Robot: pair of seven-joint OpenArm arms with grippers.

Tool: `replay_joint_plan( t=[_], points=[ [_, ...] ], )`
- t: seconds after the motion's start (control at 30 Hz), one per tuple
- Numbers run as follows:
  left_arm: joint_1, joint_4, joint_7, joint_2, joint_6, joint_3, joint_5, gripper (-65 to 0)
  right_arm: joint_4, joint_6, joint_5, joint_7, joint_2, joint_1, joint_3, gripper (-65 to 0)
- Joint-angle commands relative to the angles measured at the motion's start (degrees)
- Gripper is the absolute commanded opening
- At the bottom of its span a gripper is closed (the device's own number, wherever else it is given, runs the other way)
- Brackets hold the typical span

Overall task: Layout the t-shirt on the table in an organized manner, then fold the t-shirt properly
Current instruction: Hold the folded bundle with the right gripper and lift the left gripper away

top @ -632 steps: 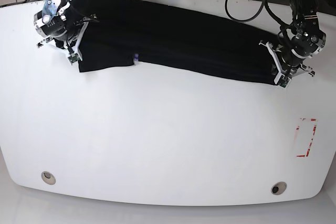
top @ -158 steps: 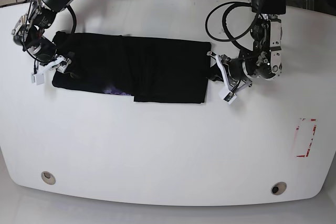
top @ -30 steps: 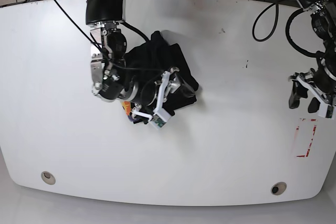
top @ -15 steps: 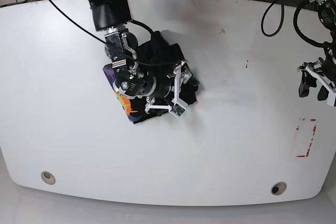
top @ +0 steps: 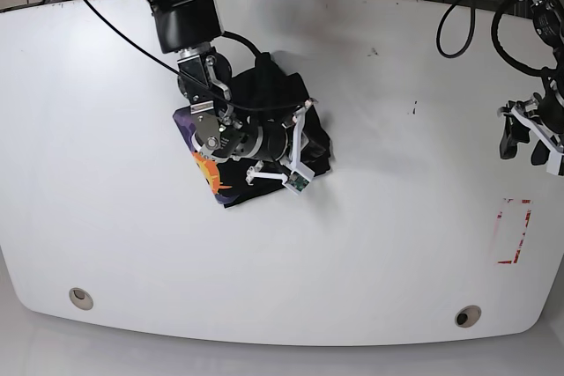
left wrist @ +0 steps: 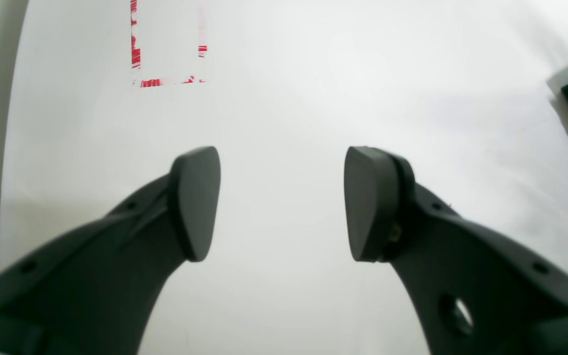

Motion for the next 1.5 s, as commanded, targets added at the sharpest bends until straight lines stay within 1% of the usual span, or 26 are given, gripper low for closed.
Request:
replay_joint_plan(
  t=[0.0, 0.23, 0.37, 0.47, 0.63, 1.07, 1.23, 1.47],
  points=[
    [-0.66, 0.96, -1.36, -1.06, 0.03, -0.25, -0.91, -27.8, 2.05, 0.34, 0.67, 1.51, -0.16, 1.42, 0.13, -61.7],
    [-0.66, 0.96, -1.36, -1.06, 0.03, -0.25, -0.91, -27.8, 8.73, 0.34, 0.67, 0.71, -0.16, 1.16, 0.22, -61.8],
    [-0.66, 0.96, -1.36, -0.88, 0.03, -0.17, -0.91, -27.8, 12.42, 0.34, 0.67, -2.71, -0.16, 1.51, 0.48, -62.0],
    [-0.66, 0.96, -1.36, -0.88, 0.03, -0.17, -0.91, -27.8, 14.62, 0.34, 0.67, -3.86, -0.34, 2.39, 2.24, -62.0],
    [-0.66, 0.96, -1.36, -0.79, 0.03, -0.17, -0.91, -27.8, 15.06, 0.34, 0.76, -3.86, -1.22, 4.06, 2.77, -62.0],
    [0.57, 0.96, -1.27, -0.79, 0.03, -0.08, -1.0, -27.8, 14.71, 0.34, 1.11, -3.86, -1.39, 8.1, 2.86, -62.0],
    [0.66, 0.87, -1.27, -0.79, 0.03, 0.98, -0.91, -27.8, 14.8, 0.34, 1.37, -4.3, -1.48, 8.81, 6.02, -62.0],
    [1.28, 0.87, -1.27, -0.79, 0.03, 1.42, -0.91, -27.8, 15.06, 0.34, 1.37, -4.65, -1.48, 9.51, 7.87, -62.0]
  ],
)
